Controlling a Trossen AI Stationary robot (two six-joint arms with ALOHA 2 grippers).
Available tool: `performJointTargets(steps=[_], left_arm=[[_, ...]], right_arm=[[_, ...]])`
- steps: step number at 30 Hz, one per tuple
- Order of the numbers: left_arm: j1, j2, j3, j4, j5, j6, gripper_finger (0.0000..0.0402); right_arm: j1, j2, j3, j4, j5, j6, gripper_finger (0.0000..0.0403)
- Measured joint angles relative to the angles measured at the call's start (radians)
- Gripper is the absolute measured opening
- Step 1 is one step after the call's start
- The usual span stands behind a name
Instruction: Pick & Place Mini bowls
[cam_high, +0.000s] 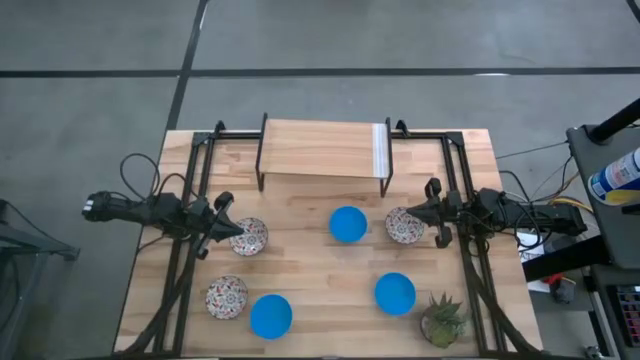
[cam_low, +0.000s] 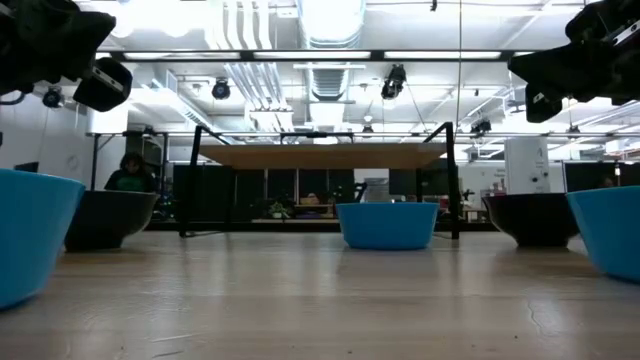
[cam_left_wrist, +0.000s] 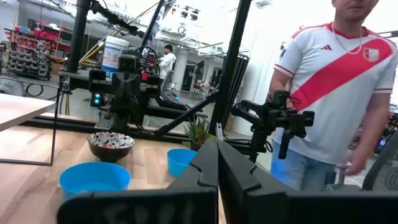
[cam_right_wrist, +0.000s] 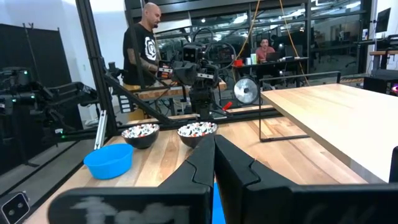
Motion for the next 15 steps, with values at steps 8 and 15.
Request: performJointTargets(steps=[8, 15], left_arm=[[0.0, 0.0, 0.0, 0.0, 0.0, 0.0, 0.0], [0.0, 0.0, 0.0, 0.0, 0.0, 0.0, 0.0]], right_arm=[[0.0, 0.0, 0.0, 0.001, 0.001, -0.002, 0.0008], [0.0, 0.0, 0.0, 0.01, 0.003, 0.14, 0.0008]])
